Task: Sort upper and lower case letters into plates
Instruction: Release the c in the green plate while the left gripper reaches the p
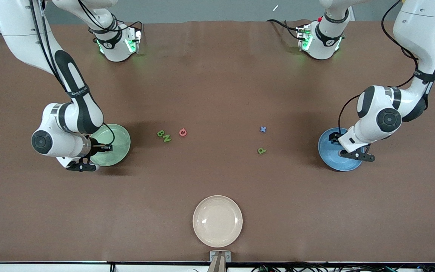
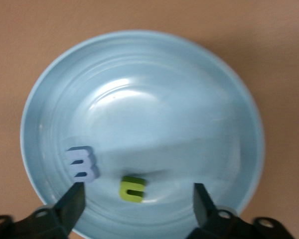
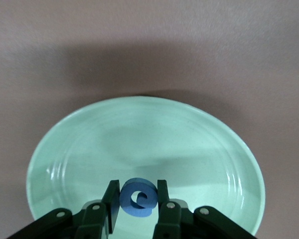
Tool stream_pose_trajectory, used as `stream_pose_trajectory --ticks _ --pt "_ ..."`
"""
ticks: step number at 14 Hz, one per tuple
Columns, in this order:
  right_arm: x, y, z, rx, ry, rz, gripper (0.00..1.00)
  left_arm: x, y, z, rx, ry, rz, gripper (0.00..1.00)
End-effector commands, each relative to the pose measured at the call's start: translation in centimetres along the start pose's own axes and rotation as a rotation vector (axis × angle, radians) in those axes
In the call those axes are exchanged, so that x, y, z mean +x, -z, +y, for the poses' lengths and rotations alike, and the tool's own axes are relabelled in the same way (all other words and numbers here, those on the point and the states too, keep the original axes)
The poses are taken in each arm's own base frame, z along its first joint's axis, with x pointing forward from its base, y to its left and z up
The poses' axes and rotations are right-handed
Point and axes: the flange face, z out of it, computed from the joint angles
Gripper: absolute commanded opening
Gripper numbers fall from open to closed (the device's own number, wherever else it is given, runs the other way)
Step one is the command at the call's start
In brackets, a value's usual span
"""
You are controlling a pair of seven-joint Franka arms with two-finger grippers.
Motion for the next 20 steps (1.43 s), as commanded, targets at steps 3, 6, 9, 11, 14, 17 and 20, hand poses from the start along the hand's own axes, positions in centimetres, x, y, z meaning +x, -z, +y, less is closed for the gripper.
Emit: stream_pose_trajectory --ticks 3,6,9,11,14,17,20 --pt "-0.6 0.2 0.3 0.007 0.009 0.005 0.15 3.3 4.3 7.4 -0.019 0.116 0.029 0.99" --pt "-0.6 -0.1 0.3 0.007 0.008 0.002 0.18 5.5 5.1 14.1 -0.051 0.263 0.055 0.99" --pt "-0.6 -0.7 0.3 0.006 0.007 -0.007 0.21 8.1 4.5 20.1 -0.097 0.411 0.061 0.99" --pt "-0.5 -1.1 0.3 0.006 0.008 -0.012 0.25 9.7 4.1 23.0 -0.127 0.481 0.06 0.99" --pt "-0.4 -1.6 0.3 0.004 0.009 -0.011 0.27 10.4 3.0 27.0 -0.139 0.522 0.054 0.99" --pt "-0.4 -1.2 0.3 0.005 0.008 -0.015 1.0 10.3 1.7 28.8 -0.138 0.51 0.037 0.99" --pt "0.0 0.7 -0.8 0.009 0.013 -0.049 1.0 10.1 0.4 29.6 -0.102 0.498 0.039 0.99"
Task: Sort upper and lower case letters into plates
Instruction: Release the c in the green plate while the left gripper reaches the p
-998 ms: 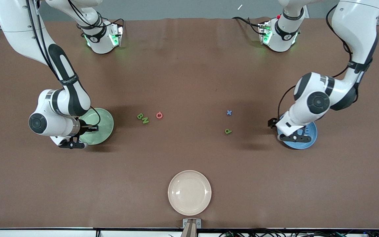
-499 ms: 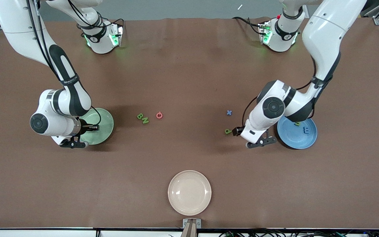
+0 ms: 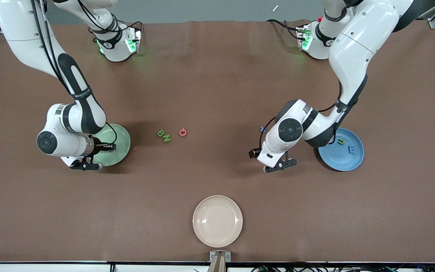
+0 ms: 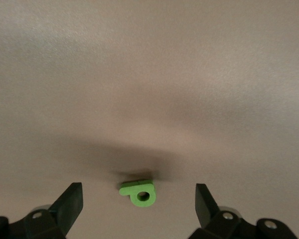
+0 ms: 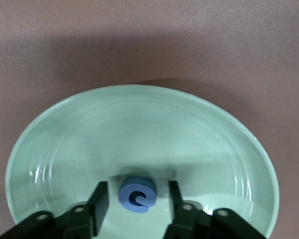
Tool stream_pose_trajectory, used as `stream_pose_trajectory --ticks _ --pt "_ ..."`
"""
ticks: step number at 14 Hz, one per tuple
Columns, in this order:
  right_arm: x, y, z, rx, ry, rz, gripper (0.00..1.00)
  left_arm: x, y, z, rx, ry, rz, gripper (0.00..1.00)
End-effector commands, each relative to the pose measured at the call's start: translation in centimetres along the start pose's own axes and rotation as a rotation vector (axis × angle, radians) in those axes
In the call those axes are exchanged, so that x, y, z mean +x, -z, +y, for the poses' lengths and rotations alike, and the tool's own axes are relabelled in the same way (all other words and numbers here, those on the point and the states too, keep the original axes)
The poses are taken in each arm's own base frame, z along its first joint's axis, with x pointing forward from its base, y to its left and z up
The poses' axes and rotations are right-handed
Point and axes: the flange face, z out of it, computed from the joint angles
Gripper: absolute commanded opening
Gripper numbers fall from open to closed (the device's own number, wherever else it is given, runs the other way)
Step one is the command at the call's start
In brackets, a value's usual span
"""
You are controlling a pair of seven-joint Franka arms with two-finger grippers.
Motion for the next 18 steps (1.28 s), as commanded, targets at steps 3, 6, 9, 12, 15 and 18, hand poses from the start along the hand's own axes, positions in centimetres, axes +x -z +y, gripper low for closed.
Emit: stream_pose_trajectory --ticks 3,6,9,12,15,18 --pt "0.9 6.5 -2.3 0.029 -0.003 -0.089 1.0 0.0 -1.1 0.4 0.052 0.0 0.023 0.93" --pt "0.6 7.0 -7.2 0.004 -0.127 -0.094 1.0 -0.1 -1.3 0.5 0.052 0.0 0.019 0.82" --pt "0.2 8.0 -13.0 -0.022 -0.344 -0.057 1.0 0.0 -1.7 0.4 0.055 0.001 0.014 0.75" --pt "-0.1 8.8 -17.9 -0.019 -0.476 0.003 1.0 -0.3 -1.8 0.6 0.055 -0.003 0.012 0.72" --pt "0.3 9.3 -17.9 -0.005 -0.58 0.032 1.0 -0.5 -1.9 0.7 0.058 -0.006 0.011 0.69" --pt "1.6 10.0 -14.5 -0.001 -0.598 0.039 1.0 -0.7 -1.9 0.8 0.06 -0.011 0.01 0.69"
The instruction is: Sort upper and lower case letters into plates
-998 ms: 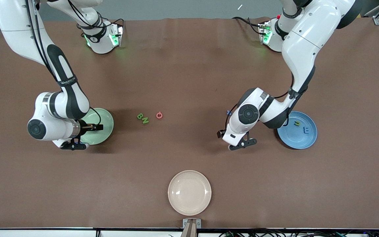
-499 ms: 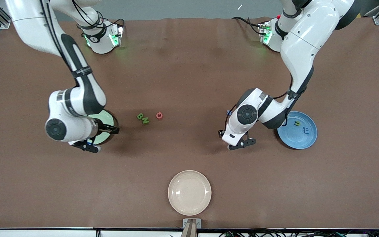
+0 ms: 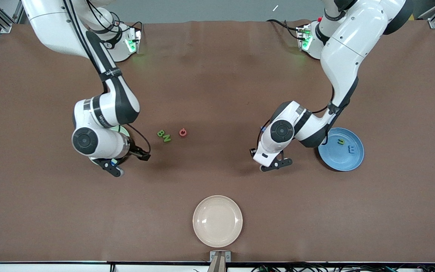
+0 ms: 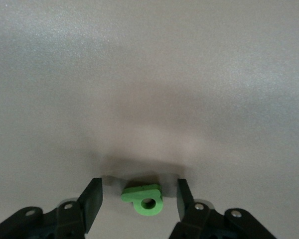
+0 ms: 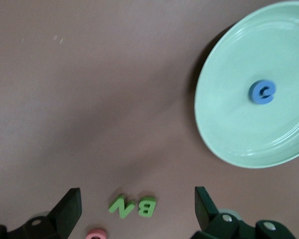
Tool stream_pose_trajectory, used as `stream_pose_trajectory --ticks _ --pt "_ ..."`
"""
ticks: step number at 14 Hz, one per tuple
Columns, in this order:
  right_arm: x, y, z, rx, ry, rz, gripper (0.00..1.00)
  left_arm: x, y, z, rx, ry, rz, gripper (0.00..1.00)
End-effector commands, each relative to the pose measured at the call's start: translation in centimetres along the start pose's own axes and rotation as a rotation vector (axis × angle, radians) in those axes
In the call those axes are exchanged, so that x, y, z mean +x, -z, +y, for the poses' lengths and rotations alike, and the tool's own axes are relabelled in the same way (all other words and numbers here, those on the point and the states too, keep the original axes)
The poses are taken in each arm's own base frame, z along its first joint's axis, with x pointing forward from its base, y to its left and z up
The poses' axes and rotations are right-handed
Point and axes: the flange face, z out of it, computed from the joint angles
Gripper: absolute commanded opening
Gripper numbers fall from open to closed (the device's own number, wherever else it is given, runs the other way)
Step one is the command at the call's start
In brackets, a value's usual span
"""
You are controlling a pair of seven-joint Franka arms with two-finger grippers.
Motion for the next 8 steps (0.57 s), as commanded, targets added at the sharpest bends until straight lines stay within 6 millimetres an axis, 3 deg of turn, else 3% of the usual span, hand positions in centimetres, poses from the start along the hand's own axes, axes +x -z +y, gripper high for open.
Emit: stream_pose_trajectory --ticks 1,5,8 --pt "1.4 0.1 0.8 0.003 -0.015 -0.003 1.0 0.0 0.0 0.4 0.018 0.005 0.008 0.68" --pt "-0.6 -1.5 0.8 -0.021 -0.024 -0.029 1.0 0.0 -0.1 0.3 0.02 0.005 0.006 0.62" --pt "-2.6 0.4 3.1 0.02 -0.079 0.004 1.0 -0.4 -0.2 0.6 0.021 -0.002 0.005 0.54"
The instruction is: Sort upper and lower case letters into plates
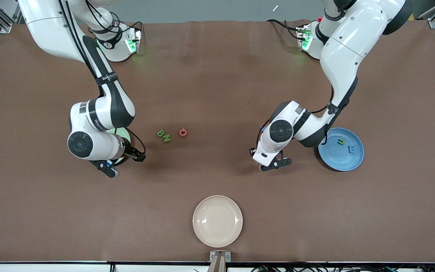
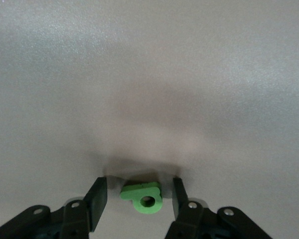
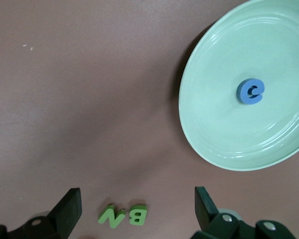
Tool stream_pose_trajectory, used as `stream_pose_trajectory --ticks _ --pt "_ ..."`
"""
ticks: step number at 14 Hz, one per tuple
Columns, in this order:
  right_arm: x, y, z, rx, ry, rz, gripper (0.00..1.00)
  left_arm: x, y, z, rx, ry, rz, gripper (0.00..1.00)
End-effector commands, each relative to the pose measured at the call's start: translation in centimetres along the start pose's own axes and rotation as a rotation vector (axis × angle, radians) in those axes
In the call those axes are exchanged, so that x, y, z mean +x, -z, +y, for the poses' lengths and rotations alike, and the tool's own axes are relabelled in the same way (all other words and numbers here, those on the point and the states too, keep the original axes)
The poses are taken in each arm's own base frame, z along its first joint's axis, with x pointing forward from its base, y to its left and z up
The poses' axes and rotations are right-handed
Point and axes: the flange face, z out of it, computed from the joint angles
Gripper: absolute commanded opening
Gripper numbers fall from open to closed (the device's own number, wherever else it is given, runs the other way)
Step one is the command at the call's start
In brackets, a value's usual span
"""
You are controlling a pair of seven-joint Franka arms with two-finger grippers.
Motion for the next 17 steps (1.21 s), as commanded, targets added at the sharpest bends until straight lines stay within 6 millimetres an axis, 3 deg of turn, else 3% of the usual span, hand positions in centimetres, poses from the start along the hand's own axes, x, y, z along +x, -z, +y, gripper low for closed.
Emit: stream_pose_trajectory --ticks 1,3,5,8,11,12,15,17 --pt "-2.5 2.2 4.0 0.042 -0.047 0.02 1.0 -0.2 0.0 0.5 0.017 0.002 0.009 0.51" --pt "-4.2 2.6 5.6 0.043 -0.044 0.022 1.0 -0.3 -0.1 0.5 0.018 0.0 0.008 0.49" --pt "-5.3 1.6 5.9 0.06 -0.058 0.042 1.0 -0.3 -0.2 0.5 0.019 0.0 0.006 0.45" --pt "-6.5 -2.3 6.1 0.08 -0.064 0.078 1.0 -0.4 -0.2 0.5 0.02 -0.001 0.006 0.33" --pt "-9.2 -6.9 5.1 0.114 -0.014 0.134 1.0 -0.3 0.1 0.3 0.023 0.001 0.007 0.23" --pt "-10.0 -7.3 4.5 0.108 0.001 0.134 1.0 -0.1 0.3 0.0 0.028 0.006 0.006 0.21" --pt "-12.0 -8.7 3.1 0.095 0.039 0.136 0.99 0.8 3.2 -1.4 0.059 0.016 0.014 0.17" --pt "-12.3 -9.7 2.9 0.081 0.055 0.139 0.99 1.5 5.4 -3.8 0.081 0.018 0.022 0.16"
